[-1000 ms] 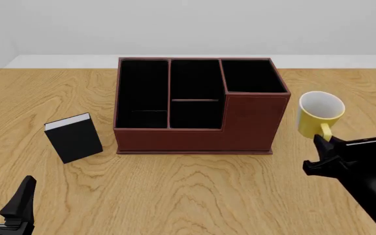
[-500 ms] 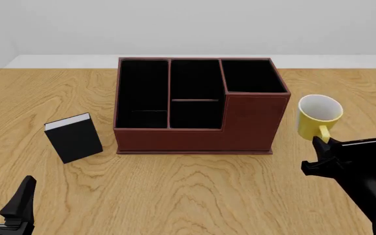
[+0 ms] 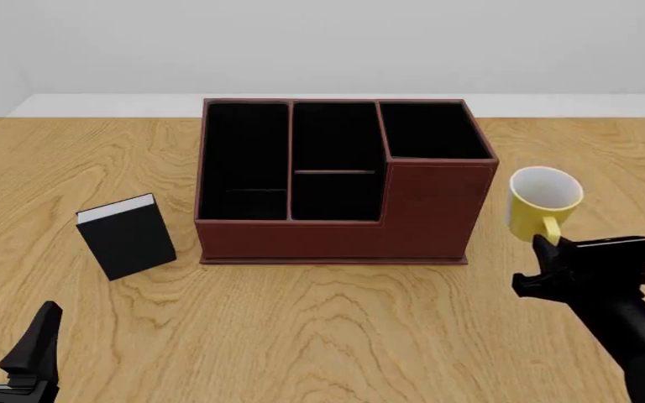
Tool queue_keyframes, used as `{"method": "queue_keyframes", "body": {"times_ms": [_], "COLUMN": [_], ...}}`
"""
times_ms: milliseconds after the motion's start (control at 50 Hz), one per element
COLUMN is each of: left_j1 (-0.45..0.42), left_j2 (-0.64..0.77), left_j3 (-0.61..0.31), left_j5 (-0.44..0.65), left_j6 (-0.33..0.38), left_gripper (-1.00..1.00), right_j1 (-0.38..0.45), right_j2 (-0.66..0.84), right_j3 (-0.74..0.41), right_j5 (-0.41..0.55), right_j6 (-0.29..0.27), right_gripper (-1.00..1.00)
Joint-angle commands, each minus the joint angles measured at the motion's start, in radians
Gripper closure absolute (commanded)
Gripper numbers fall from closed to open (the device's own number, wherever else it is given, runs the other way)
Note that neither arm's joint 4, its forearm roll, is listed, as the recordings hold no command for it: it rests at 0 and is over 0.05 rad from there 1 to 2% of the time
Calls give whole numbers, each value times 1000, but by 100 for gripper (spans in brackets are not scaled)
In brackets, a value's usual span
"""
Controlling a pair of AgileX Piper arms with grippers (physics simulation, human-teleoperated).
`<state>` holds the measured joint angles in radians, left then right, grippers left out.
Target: Pick up the yellow and white mug and place it to the right of the caddy.
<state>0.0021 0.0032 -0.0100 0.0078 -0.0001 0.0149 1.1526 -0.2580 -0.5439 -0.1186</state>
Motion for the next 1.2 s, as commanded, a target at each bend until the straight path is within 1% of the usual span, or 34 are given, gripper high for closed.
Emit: {"method": "queue_keyframes", "body": {"times_ms": [20, 60, 160, 300, 440, 720, 920, 1040, 1160, 1200], "left_j1": [0, 0, 0, 0, 0, 0, 0, 0, 0, 0], "left_j2": [0, 0, 0, 0, 0, 0, 0, 0, 0, 0], "left_j3": [0, 0, 0, 0, 0, 0, 0, 0, 0, 0], "left_j5": [0, 0, 0, 0, 0, 0, 0, 0, 0, 0], "left_j6": [0, 0, 0, 0, 0, 0, 0, 0, 0, 0], "left_gripper": [-100, -100, -100, -100, -100, -100, -100, -100, -100, -100], "right_j1": [-14, -18, -17, -26, -25, -32, -38, -45, -49, -49], "right_j2": [54, 61, 85, 148, 152, 225, 258, 300, 317, 341], "right_j3": [-4, -1, -2, -3, -6, 6, 3, -2, -11, -12], "right_j5": [-48, -59, -77, -129, -129, -195, -216, -245, -249, -267], "right_j6": [13, 5, 13, 11, 14, 15, 16, 14, 14, 14], "right_gripper": [100, 100, 100, 100, 100, 100, 100, 100, 100, 100]}}
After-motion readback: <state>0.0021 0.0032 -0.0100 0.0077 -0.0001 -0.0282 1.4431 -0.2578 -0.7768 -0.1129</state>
